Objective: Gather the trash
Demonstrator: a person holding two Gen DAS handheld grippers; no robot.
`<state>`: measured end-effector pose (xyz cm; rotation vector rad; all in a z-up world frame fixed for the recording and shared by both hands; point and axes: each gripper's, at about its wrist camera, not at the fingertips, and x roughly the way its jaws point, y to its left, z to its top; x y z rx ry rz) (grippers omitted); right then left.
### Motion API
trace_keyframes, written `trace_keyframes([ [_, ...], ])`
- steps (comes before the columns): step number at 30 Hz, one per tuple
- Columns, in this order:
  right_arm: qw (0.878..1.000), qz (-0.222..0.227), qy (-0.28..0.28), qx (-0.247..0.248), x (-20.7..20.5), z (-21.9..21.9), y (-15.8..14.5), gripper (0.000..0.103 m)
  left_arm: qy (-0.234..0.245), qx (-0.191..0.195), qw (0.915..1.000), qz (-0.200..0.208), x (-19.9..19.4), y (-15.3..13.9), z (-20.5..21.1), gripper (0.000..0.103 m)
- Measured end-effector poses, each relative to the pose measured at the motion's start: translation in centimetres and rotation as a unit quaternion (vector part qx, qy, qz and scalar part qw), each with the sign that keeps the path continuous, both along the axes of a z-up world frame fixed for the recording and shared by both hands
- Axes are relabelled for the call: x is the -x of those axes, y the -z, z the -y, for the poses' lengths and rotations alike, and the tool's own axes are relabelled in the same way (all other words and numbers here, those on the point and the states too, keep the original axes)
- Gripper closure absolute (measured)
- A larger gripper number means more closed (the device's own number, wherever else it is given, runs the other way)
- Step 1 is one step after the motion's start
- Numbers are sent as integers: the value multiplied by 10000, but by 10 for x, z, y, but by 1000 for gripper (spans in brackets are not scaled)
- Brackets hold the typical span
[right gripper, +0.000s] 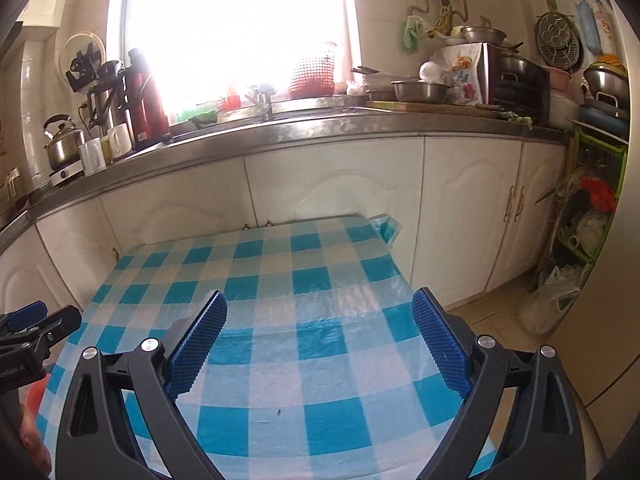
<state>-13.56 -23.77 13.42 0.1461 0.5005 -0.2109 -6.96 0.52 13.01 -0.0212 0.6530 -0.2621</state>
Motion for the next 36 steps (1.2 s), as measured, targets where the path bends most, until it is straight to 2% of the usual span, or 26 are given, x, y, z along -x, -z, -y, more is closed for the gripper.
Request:
trace_keyframes([
  [7, 9984, 360, 371, 227, 22, 17, -19, 10, 55, 18, 9997, 254, 4, -15, 18, 4],
  [14, 9926, 850, 641, 590, 46, 20, -53, 10, -58, 28, 9981, 619, 12, -36, 20, 4],
  [22, 9810, 1497, 800, 943, 73, 8, -95, 7, -77, 82, 9952, 970, 23, -60, 18, 4],
  [28, 9749, 1745, 859, 1083, 83, -2, -113, 7, -68, 202, 9919, 1254, 36, -77, 17, 4],
  [36, 9682, 2031, 812, 1215, 95, -21, -131, 5, -121, 309, 9894, 1412, 48, -91, 6, 4],
])
